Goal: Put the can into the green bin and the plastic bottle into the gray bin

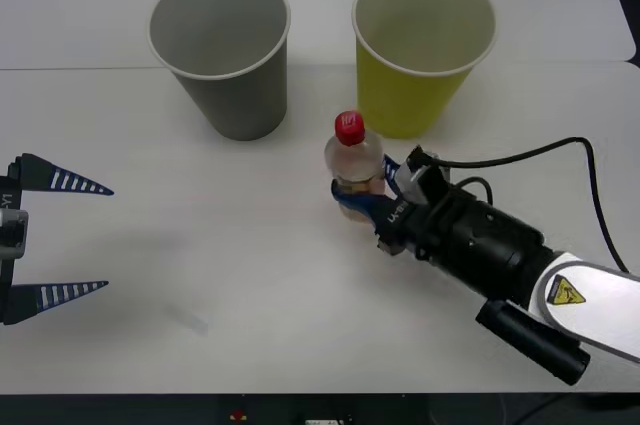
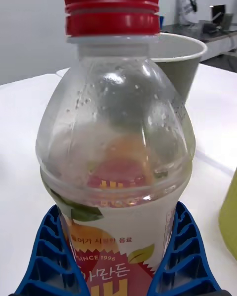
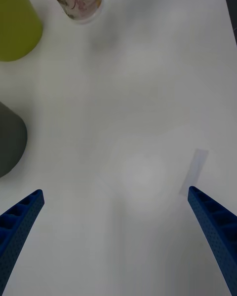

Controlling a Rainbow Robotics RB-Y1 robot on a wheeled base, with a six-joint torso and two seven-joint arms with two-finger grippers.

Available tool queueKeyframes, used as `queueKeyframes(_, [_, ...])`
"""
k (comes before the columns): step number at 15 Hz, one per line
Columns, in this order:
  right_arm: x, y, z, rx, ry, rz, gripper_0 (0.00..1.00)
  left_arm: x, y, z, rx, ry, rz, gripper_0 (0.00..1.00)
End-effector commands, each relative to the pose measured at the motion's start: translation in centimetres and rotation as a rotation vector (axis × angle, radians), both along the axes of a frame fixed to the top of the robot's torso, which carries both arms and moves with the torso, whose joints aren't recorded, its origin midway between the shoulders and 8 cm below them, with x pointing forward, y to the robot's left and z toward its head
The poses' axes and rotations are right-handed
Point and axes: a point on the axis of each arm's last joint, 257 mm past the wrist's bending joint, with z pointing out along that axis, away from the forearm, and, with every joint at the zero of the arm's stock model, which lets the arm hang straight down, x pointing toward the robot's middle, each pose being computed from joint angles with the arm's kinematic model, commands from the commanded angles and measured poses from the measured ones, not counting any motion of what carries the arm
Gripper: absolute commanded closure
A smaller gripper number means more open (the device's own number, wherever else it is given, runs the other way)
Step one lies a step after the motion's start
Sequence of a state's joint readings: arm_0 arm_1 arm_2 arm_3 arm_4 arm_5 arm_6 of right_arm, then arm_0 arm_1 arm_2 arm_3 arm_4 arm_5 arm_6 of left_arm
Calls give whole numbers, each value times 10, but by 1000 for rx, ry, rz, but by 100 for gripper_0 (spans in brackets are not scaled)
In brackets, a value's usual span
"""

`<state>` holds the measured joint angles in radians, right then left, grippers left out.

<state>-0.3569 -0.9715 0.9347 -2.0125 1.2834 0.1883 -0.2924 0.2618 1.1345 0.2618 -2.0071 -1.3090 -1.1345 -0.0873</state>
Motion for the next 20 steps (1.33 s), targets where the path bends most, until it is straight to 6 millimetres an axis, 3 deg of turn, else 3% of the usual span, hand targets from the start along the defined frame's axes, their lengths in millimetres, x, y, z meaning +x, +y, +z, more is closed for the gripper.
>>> queueKeyframes(1, [-8, -1, 12, -28, 12, 96, 100, 0, 0, 0, 0, 0, 0, 0])
queueKeyframes(8, [-27, -9, 44, 52, 175, 261, 100, 0, 0, 0, 0, 0, 0, 0])
queueKeyframes(14, [-28, -41, 73, -102, 321, 249, 100, 0, 0, 0, 0, 0, 0, 0])
queueKeyframes(20, [-6, -16, 125, -83, 435, 170, 100, 0, 0, 0, 0, 0, 0, 0])
